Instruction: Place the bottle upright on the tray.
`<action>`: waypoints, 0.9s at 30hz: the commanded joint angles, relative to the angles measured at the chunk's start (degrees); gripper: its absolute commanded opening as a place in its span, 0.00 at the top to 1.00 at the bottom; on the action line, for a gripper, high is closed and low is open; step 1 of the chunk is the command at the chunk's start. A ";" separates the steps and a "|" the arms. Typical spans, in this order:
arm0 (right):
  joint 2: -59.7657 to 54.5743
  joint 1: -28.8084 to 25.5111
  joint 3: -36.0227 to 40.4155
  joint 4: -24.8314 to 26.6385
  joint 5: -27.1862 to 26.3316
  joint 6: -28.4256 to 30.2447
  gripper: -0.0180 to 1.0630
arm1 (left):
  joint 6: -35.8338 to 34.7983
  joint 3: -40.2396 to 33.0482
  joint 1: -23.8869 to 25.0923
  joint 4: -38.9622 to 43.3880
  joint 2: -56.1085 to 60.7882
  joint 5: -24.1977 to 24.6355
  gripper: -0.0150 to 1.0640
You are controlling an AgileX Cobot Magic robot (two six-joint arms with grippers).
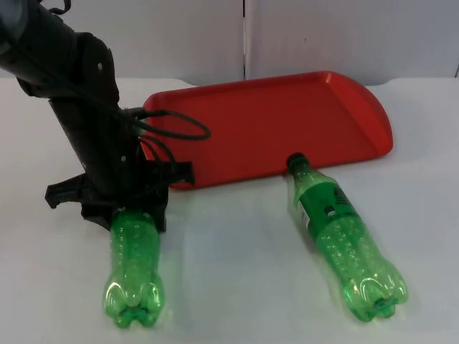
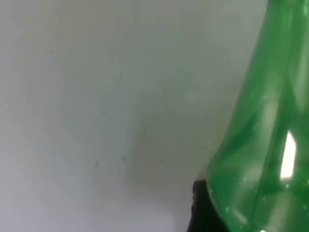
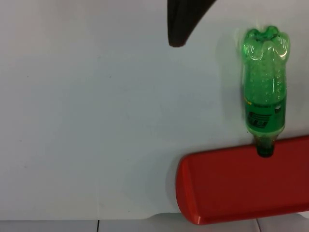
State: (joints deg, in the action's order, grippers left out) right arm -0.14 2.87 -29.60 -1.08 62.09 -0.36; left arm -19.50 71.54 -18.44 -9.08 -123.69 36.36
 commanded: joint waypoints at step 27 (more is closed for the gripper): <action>0.14 -0.37 0.03 0.10 -0.47 -0.09 0.02 | 2.90 0.11 -0.31 -0.59 19.85 -9.08 0.99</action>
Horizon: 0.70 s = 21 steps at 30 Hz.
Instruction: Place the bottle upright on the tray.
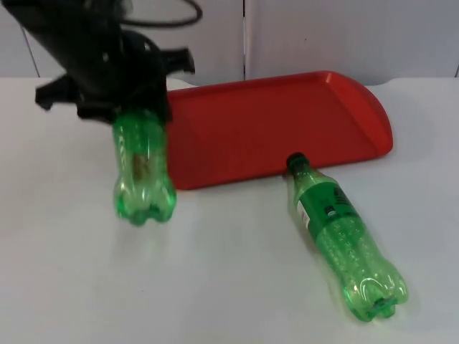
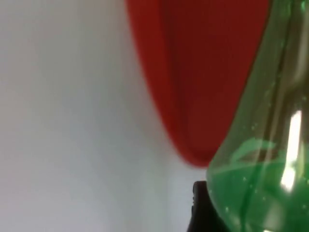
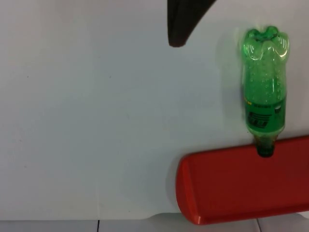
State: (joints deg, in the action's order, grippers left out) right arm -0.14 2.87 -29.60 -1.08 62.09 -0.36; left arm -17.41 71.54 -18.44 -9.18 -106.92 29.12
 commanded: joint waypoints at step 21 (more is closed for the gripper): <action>0.14 -0.37 0.03 0.10 -0.47 -0.09 0.02 | 15.88 0.11 -7.70 -0.22 23.42 -19.89 0.99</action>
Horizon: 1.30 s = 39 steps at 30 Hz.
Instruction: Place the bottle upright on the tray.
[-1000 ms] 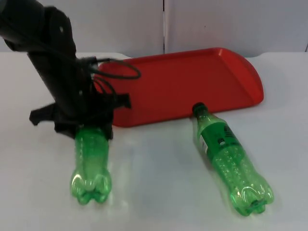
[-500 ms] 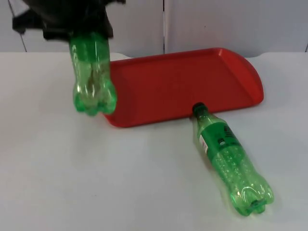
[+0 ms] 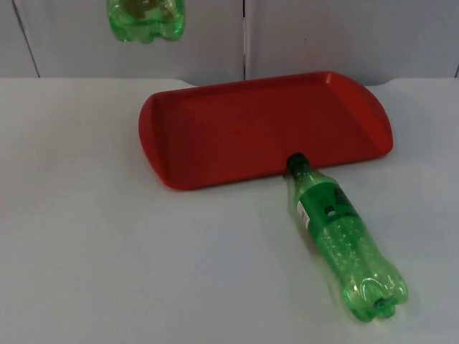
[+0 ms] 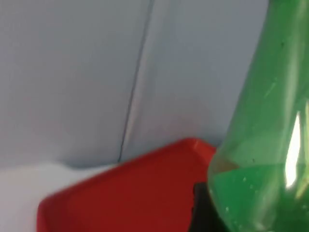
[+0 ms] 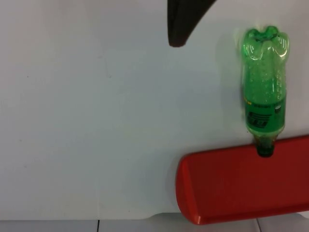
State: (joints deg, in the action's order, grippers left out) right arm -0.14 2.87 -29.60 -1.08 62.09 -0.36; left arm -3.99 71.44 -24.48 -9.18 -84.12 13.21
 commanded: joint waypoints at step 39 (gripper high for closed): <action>0.14 -0.37 0.03 0.21 -0.47 -0.09 0.02 | 8.37 -11.09 -3.99 9.56 -25.01 -65.95 0.99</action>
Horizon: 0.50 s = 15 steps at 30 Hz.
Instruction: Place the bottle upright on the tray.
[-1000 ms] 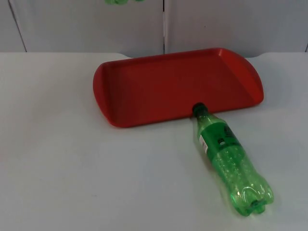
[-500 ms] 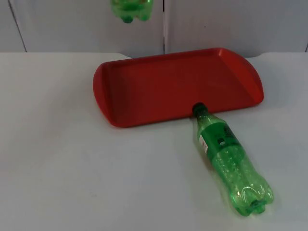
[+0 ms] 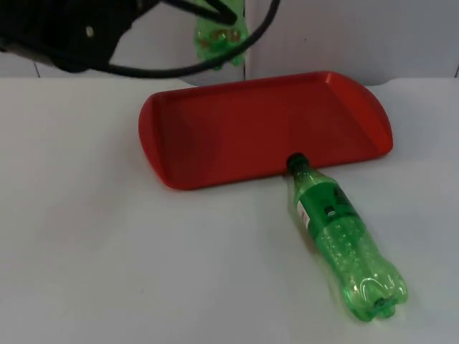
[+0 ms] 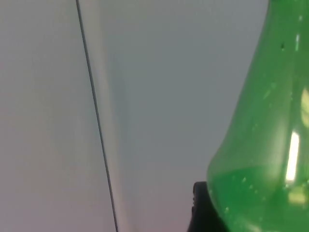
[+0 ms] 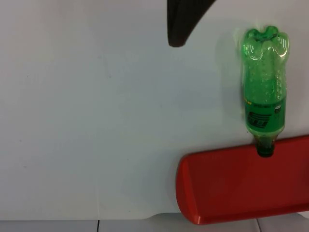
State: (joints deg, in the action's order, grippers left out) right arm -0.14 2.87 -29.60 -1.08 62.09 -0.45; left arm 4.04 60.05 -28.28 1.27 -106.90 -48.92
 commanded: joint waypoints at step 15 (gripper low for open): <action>0.14 -0.37 0.03 0.21 -0.47 -0.01 0.02 | 0.23 7.08 5.09 2.87 -16.26 -8.48 0.99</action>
State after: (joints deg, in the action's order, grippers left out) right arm -0.14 2.87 -29.60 -1.08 62.09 -0.45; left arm 4.26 66.31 -23.50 3.12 -122.39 -55.65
